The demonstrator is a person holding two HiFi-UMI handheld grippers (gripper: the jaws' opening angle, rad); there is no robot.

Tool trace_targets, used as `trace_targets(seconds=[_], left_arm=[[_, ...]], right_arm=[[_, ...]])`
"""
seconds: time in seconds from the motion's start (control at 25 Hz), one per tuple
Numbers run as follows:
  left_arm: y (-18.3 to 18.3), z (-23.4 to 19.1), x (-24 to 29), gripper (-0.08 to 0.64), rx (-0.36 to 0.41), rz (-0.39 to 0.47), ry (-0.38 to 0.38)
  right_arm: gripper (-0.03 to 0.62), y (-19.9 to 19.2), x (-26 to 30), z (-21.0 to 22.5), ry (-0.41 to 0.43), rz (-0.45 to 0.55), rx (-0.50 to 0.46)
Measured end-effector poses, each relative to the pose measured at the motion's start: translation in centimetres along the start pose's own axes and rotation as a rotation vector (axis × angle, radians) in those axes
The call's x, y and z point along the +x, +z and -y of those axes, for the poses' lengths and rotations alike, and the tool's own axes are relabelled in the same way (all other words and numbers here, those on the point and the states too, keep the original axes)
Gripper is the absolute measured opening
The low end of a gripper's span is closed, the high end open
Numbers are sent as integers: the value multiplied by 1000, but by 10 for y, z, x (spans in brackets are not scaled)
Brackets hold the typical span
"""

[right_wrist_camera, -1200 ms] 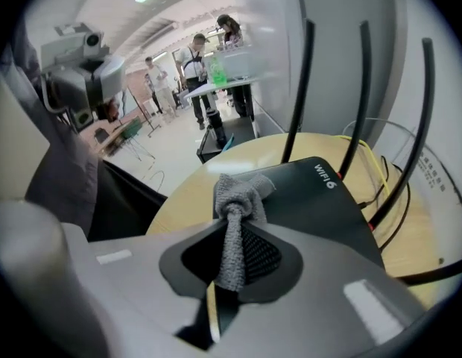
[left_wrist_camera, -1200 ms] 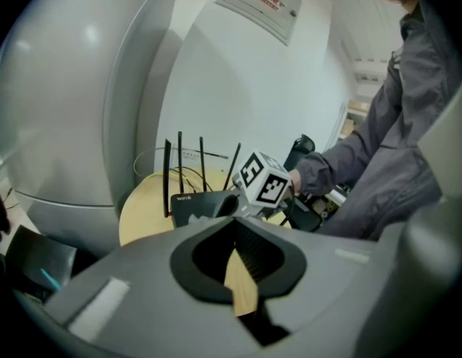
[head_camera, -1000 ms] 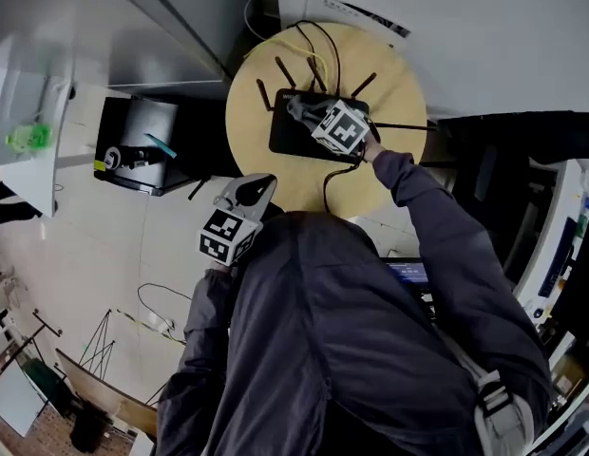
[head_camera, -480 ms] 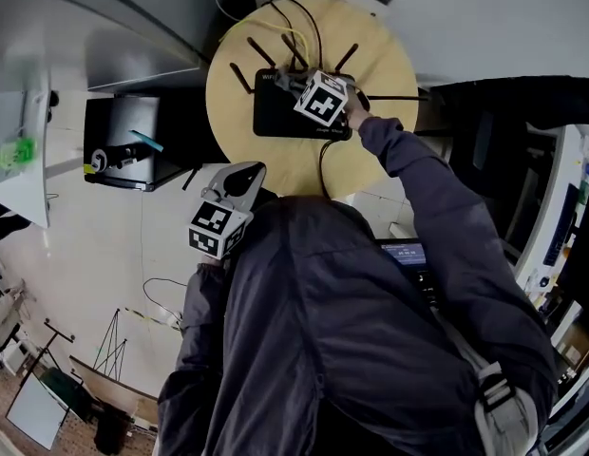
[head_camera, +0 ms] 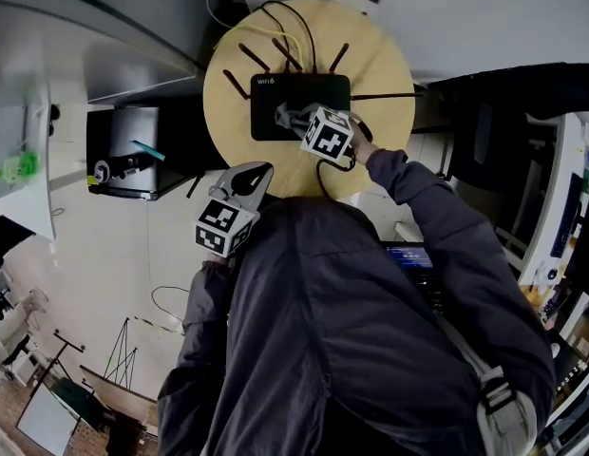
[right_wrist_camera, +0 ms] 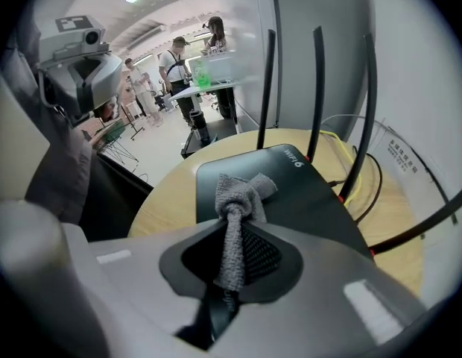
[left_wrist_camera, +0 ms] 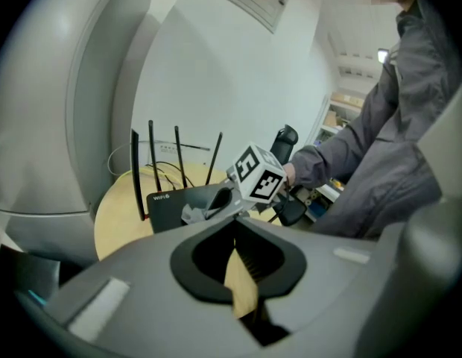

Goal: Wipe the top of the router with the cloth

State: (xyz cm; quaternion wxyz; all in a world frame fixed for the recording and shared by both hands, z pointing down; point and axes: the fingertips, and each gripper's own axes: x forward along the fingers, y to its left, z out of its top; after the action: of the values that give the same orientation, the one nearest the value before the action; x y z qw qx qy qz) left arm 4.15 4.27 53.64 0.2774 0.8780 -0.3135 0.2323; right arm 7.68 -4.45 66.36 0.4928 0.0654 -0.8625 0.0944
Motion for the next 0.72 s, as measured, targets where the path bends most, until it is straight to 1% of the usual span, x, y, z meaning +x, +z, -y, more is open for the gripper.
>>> trace_targets(seconds=[0.16, 0.24, 0.32, 0.4, 0.48, 0.6, 0.72], left_arm=[[1, 2, 4, 0, 12, -10, -15], [1, 2, 3, 0, 14, -14, -15], [0, 1, 2, 0, 12, -18, -11], [-1, -1, 0, 0, 6, -19, -3], [-2, -1, -2, 0, 1, -18, 5], [-6, 0, -4, 0, -2, -26, 1], [-7, -1, -5, 0, -6, -26, 4]], right_arm=[[35, -8, -1, -10, 22, 6, 11], [35, -6, -5, -1, 27, 34, 77], [35, -4, -15, 30, -33, 75, 151], [35, -5, -22, 64, -115, 83, 183], [35, -11, -26, 91, -178, 65, 200], [35, -26, -23, 111, -210, 12, 211], [35, -28, -21, 111, -208, 6, 204]])
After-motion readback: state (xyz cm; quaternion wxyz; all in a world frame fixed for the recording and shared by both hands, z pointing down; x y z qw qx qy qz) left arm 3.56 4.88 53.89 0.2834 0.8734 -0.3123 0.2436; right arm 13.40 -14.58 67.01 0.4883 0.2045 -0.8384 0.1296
